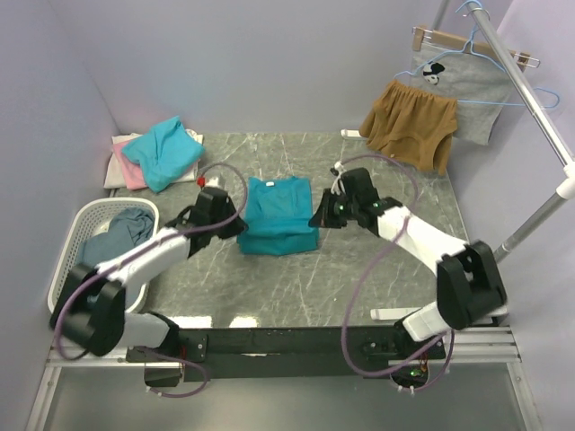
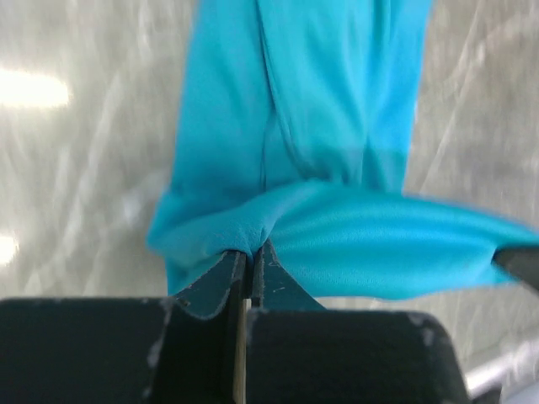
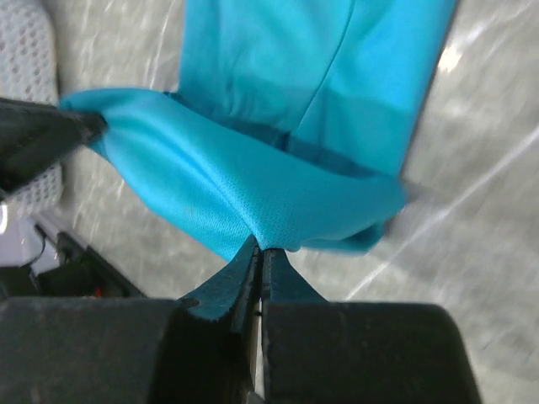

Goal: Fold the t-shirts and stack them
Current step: Fold the long partially folded tshirt into a neat square

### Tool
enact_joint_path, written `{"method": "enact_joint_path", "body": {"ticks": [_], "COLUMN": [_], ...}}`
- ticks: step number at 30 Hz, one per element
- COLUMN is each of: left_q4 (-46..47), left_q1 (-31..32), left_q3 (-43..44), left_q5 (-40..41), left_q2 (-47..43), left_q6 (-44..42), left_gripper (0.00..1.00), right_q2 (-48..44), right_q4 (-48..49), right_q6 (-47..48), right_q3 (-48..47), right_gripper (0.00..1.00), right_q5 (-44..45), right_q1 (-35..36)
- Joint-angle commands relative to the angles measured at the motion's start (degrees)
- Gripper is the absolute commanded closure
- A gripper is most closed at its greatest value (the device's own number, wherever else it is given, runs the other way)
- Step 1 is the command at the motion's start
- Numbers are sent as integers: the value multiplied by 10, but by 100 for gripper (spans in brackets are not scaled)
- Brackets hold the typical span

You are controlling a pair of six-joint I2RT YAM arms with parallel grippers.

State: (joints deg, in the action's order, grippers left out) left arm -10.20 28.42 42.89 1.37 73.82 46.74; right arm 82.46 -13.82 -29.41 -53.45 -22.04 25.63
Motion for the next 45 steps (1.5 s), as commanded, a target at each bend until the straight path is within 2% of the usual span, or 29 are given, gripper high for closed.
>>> {"method": "enact_joint_path", "body": {"ticks": [1,5,9,14,15,16,19,21,22,24,25,26,28,31,34,38,39,45], "left_q4": [65,68,57,53,53,54,75,138,153,189,193,196,199,202,210,228,232,263], "left_q1": [-54,-88,-111,-129,-134,-137,-151,-164,-168,-180,-184,-188,-203,-217,-221,-217,-216,-197], "left_q3": [116,225,356,466,500,517,563,585,597,641,657,671,700,681,633,585,583,610], "left_q5": [-9,-60,-95,-122,-130,-132,-163,-184,-200,-210,-210,-209,-211,-174,-177,-274,-316,-412], "left_q2": [110,225,332,451,466,495,545,576,587,610,628,635,636,592,540,513,516,581], "left_q6": [-67,-89,-92,-107,-112,-114,-118,-109,-104,-99,-98,-96,-95,-105,-105,-78,-74,-53], "left_gripper": [99,99,99,99,99,99,91,85,83,51,39,33,30,5,4,6,7,9], "right_q2": [87,194,297,420,432,459,524,546,558,563,555,549,536,499,476,482,485,531], "right_q4": [-8,-25,-43,-76,-74,-67,-78,-54,-34,11,28,68,80,86,83,40,40,27], "right_q6": [51,60,63,62,62,52,40,34,23,15,15,17,31,44,56,60,57,36], "right_q3": [-102,-190,-323,-464,-499,-513,-607,-650,-658,-684,-685,-672,-677,-653,-622,-631,-630,-666], "right_gripper": [100,99,97,98,98,93,85,85,76,51,29,19,7,5,5,6,6,7], "right_q5": [-12,-45,-91,-98,-95,-89,-86,-77,-65,-39,-21,14,28,40,3,-58,-65,-86], "right_q1": [-34,-62,-85,-106,-109,-112,-128,-134,-136,-138,-139,-138,-138,-135,-123,-102,-97,-83]}}
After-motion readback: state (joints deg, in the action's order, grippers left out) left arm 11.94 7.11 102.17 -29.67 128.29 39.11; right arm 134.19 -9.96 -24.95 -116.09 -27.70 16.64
